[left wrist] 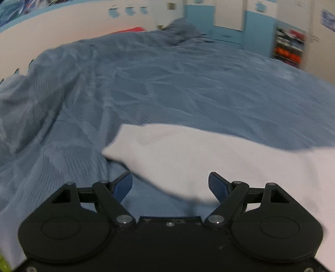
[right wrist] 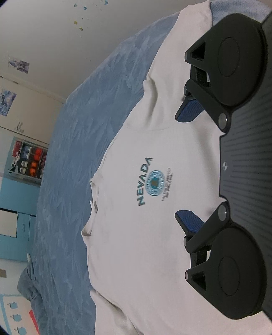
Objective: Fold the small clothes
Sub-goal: 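Grasp the sweatshirt sleeve cuff with the left tool and lift it, then fold the held sleeve across the chest with the left tool and release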
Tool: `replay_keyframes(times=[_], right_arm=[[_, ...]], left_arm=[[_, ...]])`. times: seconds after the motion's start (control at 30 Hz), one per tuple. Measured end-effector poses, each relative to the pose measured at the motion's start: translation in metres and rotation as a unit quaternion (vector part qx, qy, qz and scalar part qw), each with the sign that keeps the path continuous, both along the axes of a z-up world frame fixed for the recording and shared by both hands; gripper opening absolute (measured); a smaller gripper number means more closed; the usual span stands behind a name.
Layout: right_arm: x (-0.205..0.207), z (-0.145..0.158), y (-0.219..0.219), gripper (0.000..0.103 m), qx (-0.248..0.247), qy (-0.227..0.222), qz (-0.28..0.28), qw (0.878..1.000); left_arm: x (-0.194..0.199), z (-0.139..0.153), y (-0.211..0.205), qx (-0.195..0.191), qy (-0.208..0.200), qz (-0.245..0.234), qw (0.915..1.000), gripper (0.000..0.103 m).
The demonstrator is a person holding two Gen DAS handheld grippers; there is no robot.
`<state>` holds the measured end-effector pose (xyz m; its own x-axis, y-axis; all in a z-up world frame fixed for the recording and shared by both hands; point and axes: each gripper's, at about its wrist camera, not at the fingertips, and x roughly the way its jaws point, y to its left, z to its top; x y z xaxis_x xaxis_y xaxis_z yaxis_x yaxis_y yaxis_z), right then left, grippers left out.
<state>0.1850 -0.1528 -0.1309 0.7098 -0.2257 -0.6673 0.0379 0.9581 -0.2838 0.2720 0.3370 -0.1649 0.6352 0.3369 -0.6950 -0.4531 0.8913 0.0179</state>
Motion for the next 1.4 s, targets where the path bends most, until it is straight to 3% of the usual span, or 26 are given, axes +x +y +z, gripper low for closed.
replay_keyframes(times=[0.17, 0.27, 0.37, 0.4, 0.43, 0.47, 0.5, 0.57, 0.67, 0.8, 1.0, 1.2, 1.4], right_arm=[[0.026, -0.016, 0.003, 0.103, 0.008, 0.023, -0.008, 1.000], [0.034, -0.025, 0.006, 0.102, 0.015, 0.043, -0.004, 0.999], [0.037, -0.029, 0.007, 0.101, 0.013, 0.045, 0.001, 0.999], [0.037, -0.030, 0.006, 0.098, 0.012, 0.049, 0.002, 0.999], [0.038, -0.031, 0.004, 0.096, 0.011, 0.052, 0.002, 0.999], [0.039, -0.031, 0.002, 0.096, 0.009, 0.055, -0.001, 0.998], [0.040, -0.030, -0.002, 0.096, 0.006, 0.057, -0.005, 0.998], [0.040, -0.027, -0.009, 0.093, 0.001, 0.052, -0.010, 0.999], [0.039, -0.020, -0.023, 0.092, -0.010, 0.045, -0.023, 0.999], [0.041, -0.016, -0.050, 0.092, -0.009, 0.041, -0.040, 0.998], [0.048, -0.018, -0.084, 0.091, -0.023, 0.037, -0.063, 0.997], [0.046, -0.020, -0.105, 0.091, -0.034, 0.027, -0.049, 0.998], [0.045, -0.025, -0.125, 0.091, -0.022, 0.028, -0.049, 0.998]], left_arm=[[0.046, -0.038, 0.072, -0.044, 0.022, 0.068, 0.9965, 0.082], [0.056, -0.057, 0.100, -0.095, 0.032, 0.091, 0.9908, 0.082], [0.059, -0.057, 0.109, -0.099, 0.004, 0.097, 0.9904, 0.074], [0.060, -0.054, 0.106, -0.084, 0.001, 0.093, 0.9921, 0.070], [0.060, -0.052, 0.102, -0.068, 0.002, 0.088, 0.9938, 0.037], [0.062, -0.050, 0.097, -0.064, 0.007, 0.076, 0.9950, 0.012], [0.064, -0.048, 0.095, -0.072, 0.010, 0.066, 0.9952, 0.007], [0.067, -0.040, 0.089, -0.058, 0.010, 0.066, 0.9961, 0.006], [0.064, -0.015, 0.070, -0.037, -0.021, 0.045, 0.9981, 0.006], [0.065, 0.027, 0.004, 0.021, -0.054, -0.029, 0.9979, 0.006], [0.074, 0.070, -0.135, 0.001, -0.095, -0.164, 0.9818, 0.006], [0.080, 0.092, -0.300, -0.002, -0.114, -0.286, 0.9514, 0.006], [0.075, 0.083, -0.424, -0.060, -0.107, -0.381, 0.9162, 0.006]])
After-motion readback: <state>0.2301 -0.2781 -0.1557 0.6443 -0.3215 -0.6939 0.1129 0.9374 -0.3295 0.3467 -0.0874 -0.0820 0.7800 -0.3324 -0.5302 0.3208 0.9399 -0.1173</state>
